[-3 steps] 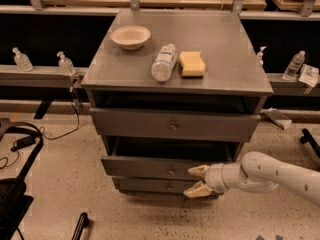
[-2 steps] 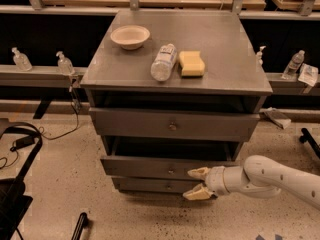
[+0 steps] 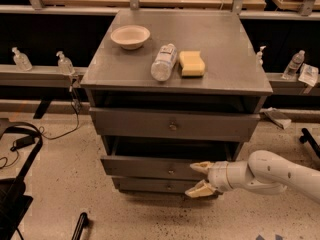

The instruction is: Open middle drawer

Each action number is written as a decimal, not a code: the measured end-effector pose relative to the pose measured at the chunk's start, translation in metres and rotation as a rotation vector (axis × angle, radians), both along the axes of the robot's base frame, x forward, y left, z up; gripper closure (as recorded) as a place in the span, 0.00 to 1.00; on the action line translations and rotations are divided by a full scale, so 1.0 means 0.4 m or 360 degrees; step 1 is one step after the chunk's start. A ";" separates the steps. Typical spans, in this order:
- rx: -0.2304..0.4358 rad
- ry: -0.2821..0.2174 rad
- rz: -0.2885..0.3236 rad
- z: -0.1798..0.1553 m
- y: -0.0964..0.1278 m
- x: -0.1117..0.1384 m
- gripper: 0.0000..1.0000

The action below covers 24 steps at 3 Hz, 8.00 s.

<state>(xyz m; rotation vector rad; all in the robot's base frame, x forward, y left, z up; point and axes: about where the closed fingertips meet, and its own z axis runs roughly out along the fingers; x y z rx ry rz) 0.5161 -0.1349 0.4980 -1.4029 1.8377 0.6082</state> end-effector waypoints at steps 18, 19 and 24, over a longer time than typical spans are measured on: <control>-0.0256 0.0190 -0.0085 -0.189 -0.009 0.135 1.00; -0.0255 0.0190 -0.0085 -0.177 -0.009 0.134 1.00; -0.0111 0.0075 -0.0075 -0.086 0.038 0.089 1.00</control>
Offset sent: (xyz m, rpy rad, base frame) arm 0.0918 -0.0309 -0.0385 -0.0770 0.0700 -0.0009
